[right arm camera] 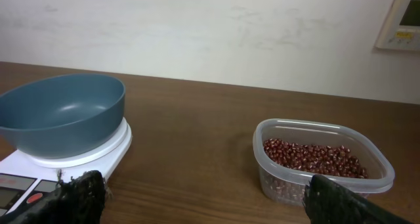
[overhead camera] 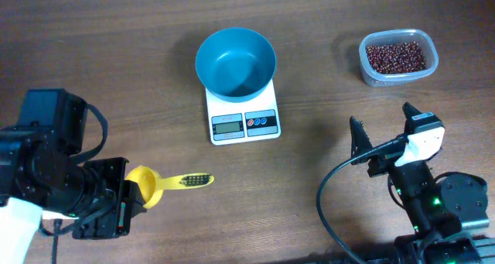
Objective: Scoop item into bowl and weigh 50g on scale
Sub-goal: 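Lift the scoop with the left gripper, handle pointing right, then move the right gripper to the scoop and grasp its handle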
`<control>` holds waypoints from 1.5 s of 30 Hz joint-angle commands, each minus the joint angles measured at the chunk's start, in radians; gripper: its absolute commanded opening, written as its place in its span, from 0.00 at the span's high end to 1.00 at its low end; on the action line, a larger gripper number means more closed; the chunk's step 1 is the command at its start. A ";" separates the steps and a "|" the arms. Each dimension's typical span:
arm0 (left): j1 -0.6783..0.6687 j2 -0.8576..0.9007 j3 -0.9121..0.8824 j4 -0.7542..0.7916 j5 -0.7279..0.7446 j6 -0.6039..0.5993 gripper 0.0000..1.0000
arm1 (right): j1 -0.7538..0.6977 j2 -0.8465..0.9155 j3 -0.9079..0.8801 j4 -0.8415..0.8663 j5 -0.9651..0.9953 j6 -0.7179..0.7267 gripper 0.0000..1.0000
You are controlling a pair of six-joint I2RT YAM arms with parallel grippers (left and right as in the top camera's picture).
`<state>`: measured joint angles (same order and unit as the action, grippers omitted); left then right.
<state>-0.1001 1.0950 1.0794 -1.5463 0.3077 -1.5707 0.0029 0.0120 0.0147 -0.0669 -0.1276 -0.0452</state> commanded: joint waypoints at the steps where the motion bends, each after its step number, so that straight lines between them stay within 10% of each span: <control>1: -0.005 0.002 0.015 -0.008 0.003 0.005 1.00 | 0.012 0.003 -0.009 -0.002 0.008 0.001 0.01; 20: -0.005 0.002 0.015 -0.142 -0.068 0.045 1.00 | 0.011 0.003 -0.009 0.006 -0.109 0.018 0.01; 25: -0.005 0.003 0.015 -0.100 -0.069 0.062 1.00 | 0.011 0.003 -0.009 -0.013 -0.865 0.958 0.01; 29: -0.005 0.003 0.015 -0.082 -0.069 0.062 1.00 | 0.011 0.003 -0.009 -0.014 -1.159 1.303 0.01; 33: -0.005 0.003 0.015 -0.087 -0.069 0.063 1.00 | 0.011 0.003 -0.009 -0.014 -1.052 1.310 0.01; 36: -0.005 0.003 0.015 -0.086 -0.069 0.104 1.00 | 0.011 0.003 -0.009 -0.010 -0.978 1.040 0.03; 45: -0.005 0.005 0.015 0.063 -0.059 0.107 1.00 | 0.011 0.042 0.022 0.043 -1.033 1.450 0.04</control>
<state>-0.1009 1.0962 1.0794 -1.5295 0.2535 -1.4796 0.0067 0.0311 0.0139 -0.0654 -1.1271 1.2366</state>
